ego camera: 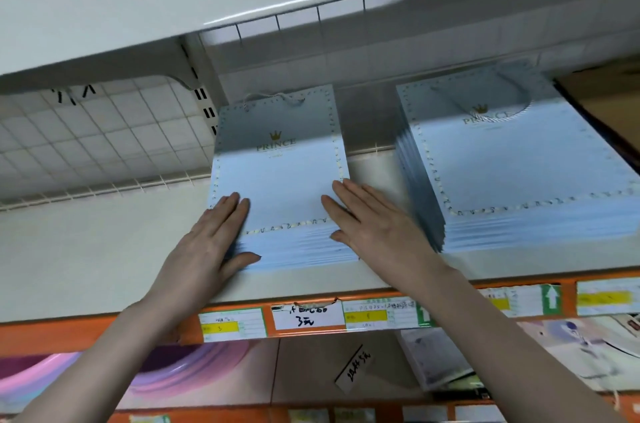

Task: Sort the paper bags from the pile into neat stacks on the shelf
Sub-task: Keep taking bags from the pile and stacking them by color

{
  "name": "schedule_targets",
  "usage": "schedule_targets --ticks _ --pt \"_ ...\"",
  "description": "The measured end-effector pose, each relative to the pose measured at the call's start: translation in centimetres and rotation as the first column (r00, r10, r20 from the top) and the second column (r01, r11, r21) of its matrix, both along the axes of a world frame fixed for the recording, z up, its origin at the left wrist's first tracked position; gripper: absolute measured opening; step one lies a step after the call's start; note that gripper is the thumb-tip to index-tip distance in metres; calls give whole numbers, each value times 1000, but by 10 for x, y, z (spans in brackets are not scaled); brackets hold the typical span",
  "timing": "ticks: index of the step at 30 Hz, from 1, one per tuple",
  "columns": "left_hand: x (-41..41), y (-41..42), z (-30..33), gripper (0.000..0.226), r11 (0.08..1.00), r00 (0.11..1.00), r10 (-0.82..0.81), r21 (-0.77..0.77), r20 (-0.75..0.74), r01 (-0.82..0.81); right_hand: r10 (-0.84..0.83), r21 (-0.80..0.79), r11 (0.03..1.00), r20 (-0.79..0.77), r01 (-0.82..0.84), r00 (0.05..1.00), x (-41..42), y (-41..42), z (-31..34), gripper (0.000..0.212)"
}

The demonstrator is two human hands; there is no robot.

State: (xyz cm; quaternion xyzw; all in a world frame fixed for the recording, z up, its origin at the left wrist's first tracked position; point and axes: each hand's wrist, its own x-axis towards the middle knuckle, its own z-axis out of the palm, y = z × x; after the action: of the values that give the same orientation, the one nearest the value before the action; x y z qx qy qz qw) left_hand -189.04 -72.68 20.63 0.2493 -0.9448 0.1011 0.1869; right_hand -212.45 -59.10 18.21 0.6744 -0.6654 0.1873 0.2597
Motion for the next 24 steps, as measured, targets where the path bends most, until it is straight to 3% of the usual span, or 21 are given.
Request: schedule_targets --ticks 7,14,19,24 --pt "1 -1 -3 86 1000 1000 20 13 -14 -20 2 122 992 -64 6 998 -2 7 8 67" --pt "-2 8 2 72 1000 998 -5 9 -59 5 -32 184 981 -136 57 990 4 9 18 67" --pt "-1 13 5 76 1000 999 3 11 -51 -2 -11 266 963 -102 38 995 7 16 25 78" --pt "1 10 4 95 999 999 -32 7 36 32 -46 334 936 -194 110 980 14 19 33 91"
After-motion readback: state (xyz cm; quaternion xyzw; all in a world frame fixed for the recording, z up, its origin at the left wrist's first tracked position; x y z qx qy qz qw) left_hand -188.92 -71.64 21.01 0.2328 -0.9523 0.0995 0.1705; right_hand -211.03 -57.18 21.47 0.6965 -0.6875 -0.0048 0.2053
